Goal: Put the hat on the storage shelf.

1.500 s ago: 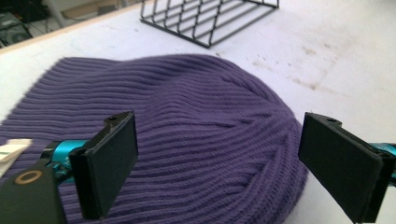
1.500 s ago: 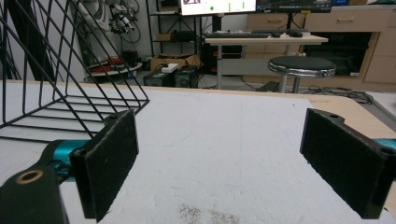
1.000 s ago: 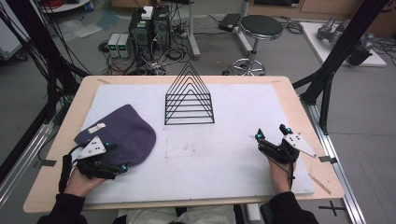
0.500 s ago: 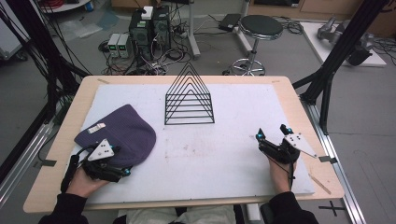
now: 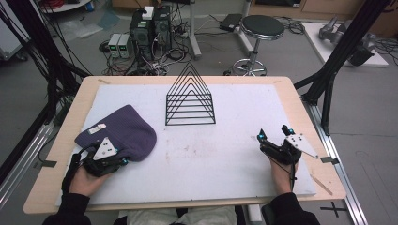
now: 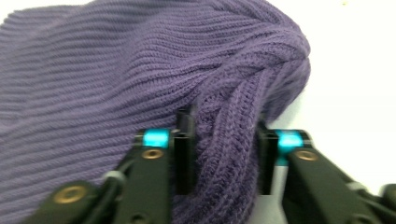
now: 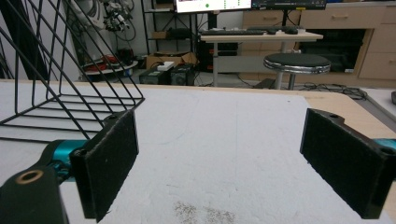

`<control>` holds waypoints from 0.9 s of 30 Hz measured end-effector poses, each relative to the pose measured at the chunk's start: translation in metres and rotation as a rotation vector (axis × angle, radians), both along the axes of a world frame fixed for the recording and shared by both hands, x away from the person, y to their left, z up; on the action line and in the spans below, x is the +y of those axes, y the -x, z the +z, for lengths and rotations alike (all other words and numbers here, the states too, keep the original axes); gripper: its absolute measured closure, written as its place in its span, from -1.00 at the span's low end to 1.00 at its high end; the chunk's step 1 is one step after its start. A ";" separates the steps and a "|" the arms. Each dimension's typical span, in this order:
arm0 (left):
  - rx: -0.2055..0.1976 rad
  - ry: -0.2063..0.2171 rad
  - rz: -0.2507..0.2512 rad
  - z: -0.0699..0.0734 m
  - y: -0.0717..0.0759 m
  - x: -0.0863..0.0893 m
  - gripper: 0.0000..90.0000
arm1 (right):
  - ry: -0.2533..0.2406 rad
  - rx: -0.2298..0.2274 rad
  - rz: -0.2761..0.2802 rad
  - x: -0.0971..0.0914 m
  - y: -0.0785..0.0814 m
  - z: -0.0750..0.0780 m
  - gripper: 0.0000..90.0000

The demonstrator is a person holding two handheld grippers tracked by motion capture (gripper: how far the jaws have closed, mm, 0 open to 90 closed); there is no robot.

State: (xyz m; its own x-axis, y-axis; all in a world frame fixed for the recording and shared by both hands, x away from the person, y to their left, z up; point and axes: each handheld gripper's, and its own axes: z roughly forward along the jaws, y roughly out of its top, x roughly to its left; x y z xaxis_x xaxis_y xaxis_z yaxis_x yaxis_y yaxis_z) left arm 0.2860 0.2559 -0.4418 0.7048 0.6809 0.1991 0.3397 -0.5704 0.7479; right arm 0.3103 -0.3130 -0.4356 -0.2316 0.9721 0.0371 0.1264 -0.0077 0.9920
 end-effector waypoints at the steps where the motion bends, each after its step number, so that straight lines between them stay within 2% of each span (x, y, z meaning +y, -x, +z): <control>1: -0.008 -0.007 -0.002 0.001 0.001 0.000 0.65 | -0.001 0.000 0.000 0.000 0.000 0.000 -0.76; 4: -0.033 -0.013 0.001 0.003 0.002 -0.001 0.68 | 0.001 0.000 -0.001 0.000 0.000 0.000 -0.76; 11: -0.049 -0.005 -0.006 0.002 0.002 -0.001 0.68 | 0.001 0.003 0.002 0.000 0.000 0.000 -0.76; 16: -0.045 0.031 -0.001 0.004 0.002 0.001 0.68 | 0.005 0.003 0.006 0.000 0.000 0.000 -0.76; 19: -0.070 0.054 0.005 0.007 0.002 0.003 0.68 | 0.002 0.007 0.005 0.000 0.000 0.000 -0.76; 27: -0.098 0.087 0.017 0.014 0.003 0.005 0.68 | 0.000 0.007 0.005 0.000 0.000 0.000 -0.76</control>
